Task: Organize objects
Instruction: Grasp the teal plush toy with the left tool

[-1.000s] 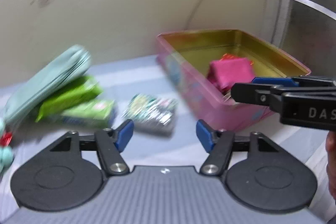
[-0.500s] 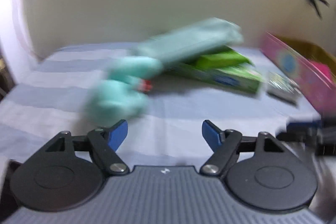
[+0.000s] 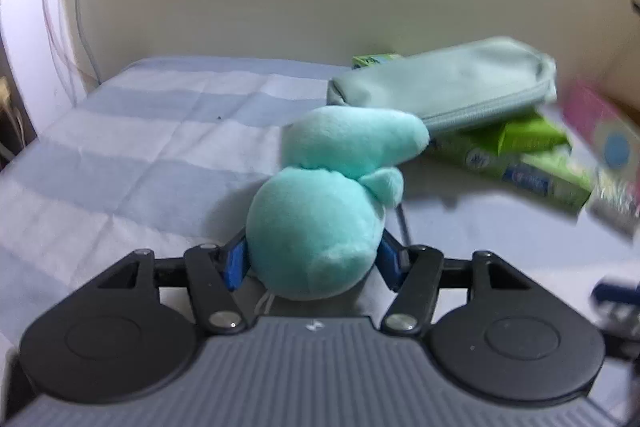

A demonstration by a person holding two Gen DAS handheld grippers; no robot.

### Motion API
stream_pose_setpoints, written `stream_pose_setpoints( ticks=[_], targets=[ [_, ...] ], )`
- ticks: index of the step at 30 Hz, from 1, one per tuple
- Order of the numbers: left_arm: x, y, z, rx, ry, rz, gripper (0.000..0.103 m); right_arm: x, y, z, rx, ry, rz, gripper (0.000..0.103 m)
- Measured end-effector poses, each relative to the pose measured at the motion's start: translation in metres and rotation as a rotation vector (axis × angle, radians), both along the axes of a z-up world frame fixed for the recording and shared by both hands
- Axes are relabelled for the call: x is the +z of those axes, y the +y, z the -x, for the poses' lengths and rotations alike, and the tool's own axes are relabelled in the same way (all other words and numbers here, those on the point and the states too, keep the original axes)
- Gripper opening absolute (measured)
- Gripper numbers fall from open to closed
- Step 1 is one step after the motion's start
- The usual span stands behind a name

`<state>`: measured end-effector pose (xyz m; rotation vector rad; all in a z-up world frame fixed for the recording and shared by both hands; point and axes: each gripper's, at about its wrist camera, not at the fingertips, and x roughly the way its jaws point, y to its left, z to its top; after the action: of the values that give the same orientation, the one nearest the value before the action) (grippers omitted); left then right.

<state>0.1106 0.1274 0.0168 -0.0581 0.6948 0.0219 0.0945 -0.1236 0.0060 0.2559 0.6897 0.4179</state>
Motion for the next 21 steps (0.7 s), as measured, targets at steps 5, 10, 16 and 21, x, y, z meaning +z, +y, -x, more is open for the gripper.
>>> stream_pose_setpoints(
  ticks=[5, 10, 16, 21],
  targets=[
    [0.009, -0.019, 0.032, -0.19, 0.041, 0.2, 0.058, 0.003, -0.024, 0.006, -0.019, 0.044, -0.108, 0.07],
    [0.006, -0.04, 0.072, -0.454, 0.135, 0.646, 0.059, 0.012, -0.075, 0.032, -0.075, 0.027, -0.28, 0.072],
    [-0.02, -0.051, 0.073, -0.423, 0.26, 0.738, 0.061, 0.01, -0.122, 0.06, -0.167, 0.037, -0.364, 0.074],
    [0.001, -0.03, 0.079, -0.283, 0.163, 0.621, 0.077, 0.004, -0.128, 0.058, -0.182, 0.066, -0.374, 0.074]
  ],
)
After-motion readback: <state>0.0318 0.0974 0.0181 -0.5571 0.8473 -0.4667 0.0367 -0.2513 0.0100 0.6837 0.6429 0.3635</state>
